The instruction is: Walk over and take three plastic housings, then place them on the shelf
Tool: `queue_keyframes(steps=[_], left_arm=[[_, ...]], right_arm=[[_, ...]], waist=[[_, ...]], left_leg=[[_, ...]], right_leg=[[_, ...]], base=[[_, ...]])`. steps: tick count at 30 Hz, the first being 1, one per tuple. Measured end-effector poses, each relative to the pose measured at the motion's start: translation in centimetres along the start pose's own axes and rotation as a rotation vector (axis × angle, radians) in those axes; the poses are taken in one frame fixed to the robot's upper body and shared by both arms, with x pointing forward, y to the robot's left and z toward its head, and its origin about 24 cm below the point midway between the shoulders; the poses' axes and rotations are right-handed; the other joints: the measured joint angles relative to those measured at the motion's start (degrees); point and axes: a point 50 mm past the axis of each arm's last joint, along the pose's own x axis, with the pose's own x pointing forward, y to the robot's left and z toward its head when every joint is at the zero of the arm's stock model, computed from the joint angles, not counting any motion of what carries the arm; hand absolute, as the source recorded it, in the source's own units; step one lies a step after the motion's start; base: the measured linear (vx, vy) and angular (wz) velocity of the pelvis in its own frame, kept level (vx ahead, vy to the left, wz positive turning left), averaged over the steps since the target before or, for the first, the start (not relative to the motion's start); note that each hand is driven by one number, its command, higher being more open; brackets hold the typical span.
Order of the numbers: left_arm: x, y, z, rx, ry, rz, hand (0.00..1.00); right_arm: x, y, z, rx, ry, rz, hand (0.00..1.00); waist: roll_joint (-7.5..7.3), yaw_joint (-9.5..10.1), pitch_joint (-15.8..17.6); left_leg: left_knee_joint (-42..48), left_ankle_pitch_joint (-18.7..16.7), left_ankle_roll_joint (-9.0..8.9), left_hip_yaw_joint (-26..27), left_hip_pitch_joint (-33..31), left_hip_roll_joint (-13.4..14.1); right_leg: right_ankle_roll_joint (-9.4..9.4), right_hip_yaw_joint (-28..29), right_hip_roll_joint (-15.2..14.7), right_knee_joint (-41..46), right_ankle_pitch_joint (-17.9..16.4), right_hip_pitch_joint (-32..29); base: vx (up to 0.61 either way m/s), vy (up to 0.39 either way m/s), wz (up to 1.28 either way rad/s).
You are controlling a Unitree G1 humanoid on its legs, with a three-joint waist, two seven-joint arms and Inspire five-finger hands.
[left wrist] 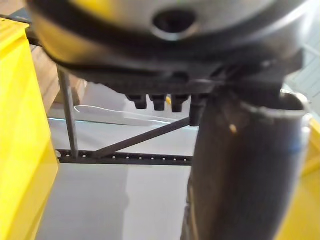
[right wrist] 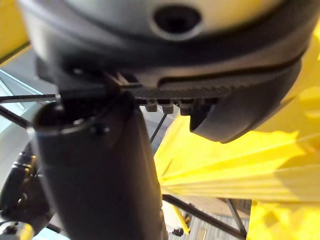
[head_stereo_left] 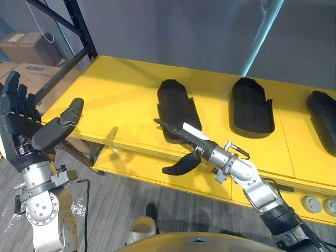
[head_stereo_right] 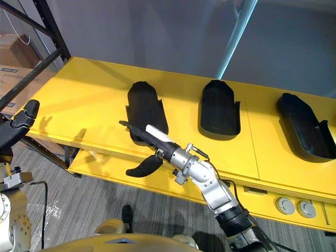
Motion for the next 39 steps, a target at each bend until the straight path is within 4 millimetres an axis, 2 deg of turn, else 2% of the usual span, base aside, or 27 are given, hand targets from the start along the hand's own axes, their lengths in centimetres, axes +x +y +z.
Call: queue_keyframes(steps=[12,20,27,30,31,33,35,37,39], left_arm=[[-0.4,-0.7,-0.5,-0.037,0.020,-0.004,1.00],[-0.6,-1.4,-0.8,-0.065,0.036,-0.030,1.00],[-0.9,-1.7,-1.0,-0.085,0.044,-0.046,1.00],[-1.0,-1.7,-1.0,-0.083,0.048,-0.055,1.00],[-1.0,-1.7,-1.1,-0.080,0.051,-0.058,1.00],[-1.3,-1.5,-1.1,-0.077,0.062,-0.069,1.00],[-1.6,-1.3,-1.2,-0.091,0.078,-0.071,1.00],[-1.6,-1.3,-1.1,-0.107,0.063,-0.069,1.00],[-1.6,-1.3,-1.0,-0.139,0.058,-0.075,1.00]], right_arm=[[2.9,-1.9,-1.1,-0.047,0.058,-0.178,1.00],[3.5,-2.9,-1.4,-0.055,0.076,-0.220,1.00],[3.6,-3.0,-0.8,-0.076,0.017,-0.209,1.00],[3.2,-3.9,0.8,-0.113,-0.050,-0.237,1.00],[2.8,-4.7,2.0,-0.138,-0.099,-0.276,1.00],[1.7,-6.3,3.8,-0.158,-0.185,-0.366,1.00],[-0.5,-8.5,5.4,-0.071,-0.297,-0.512,1.00],[-2.3,-9.9,5.7,0.016,-0.350,-0.631,1.00],[-4.3,-10.5,4.9,0.096,-0.350,-0.778,1.00]], waist=[[-0.69,0.58,0.83],[-0.55,1.38,1.56],[-0.36,1.38,2.56],[-0.55,1.26,2.69],[-0.55,1.20,2.69],[-0.56,1.17,2.68],[-0.58,1.08,2.67],[-0.63,0.74,2.64],[-0.65,-0.44,2.55]], left_leg=[[0.02,0.58,0.04,-0.94,-1.21,0.25],[0.01,0.65,-0.01,-1.48,-1.11,0.17],[0.05,0.86,0.13,-1.60,-1.08,0.22],[0.19,0.97,0.28,-1.59,-1.03,0.23],[0.20,0.96,0.27,-1.56,-1.01,0.23],[0.20,0.94,0.26,-1.48,-0.85,0.22],[0.13,0.58,0.03,-1.04,-0.13,0.24],[0.00,0.21,-0.31,-0.54,0.20,0.37],[-0.02,-0.05,-0.33,0.55,0.73,0.43]], right_leg=[[-0.30,-1.18,0.30,0.20,-0.03,-0.76],[-0.40,-1.77,0.32,0.21,-0.11,0.04],[-0.41,-2.01,0.40,0.21,-0.11,0.16],[0.07,-1.96,0.41,0.19,0.18,0.21],[0.10,-1.88,0.41,0.16,0.20,0.23],[0.11,-1.82,0.40,0.08,0.20,0.35],[0.05,-1.39,0.39,-0.07,0.15,0.54],[-0.09,-1.15,0.40,-0.10,0.07,0.53],[-0.35,-0.24,0.37,-0.59,-0.09,0.51]], base=[[0.00,0.006,0.03],[0.00,0.006,0.03],[0.00,0.001,0.01],[0.00,0.000,0.00],[0.00,0.000,0.00],[0.00,0.002,-0.02],[-0.01,0.008,-0.09],[-0.02,0.009,-0.14],[-0.02,0.017,-0.23]])
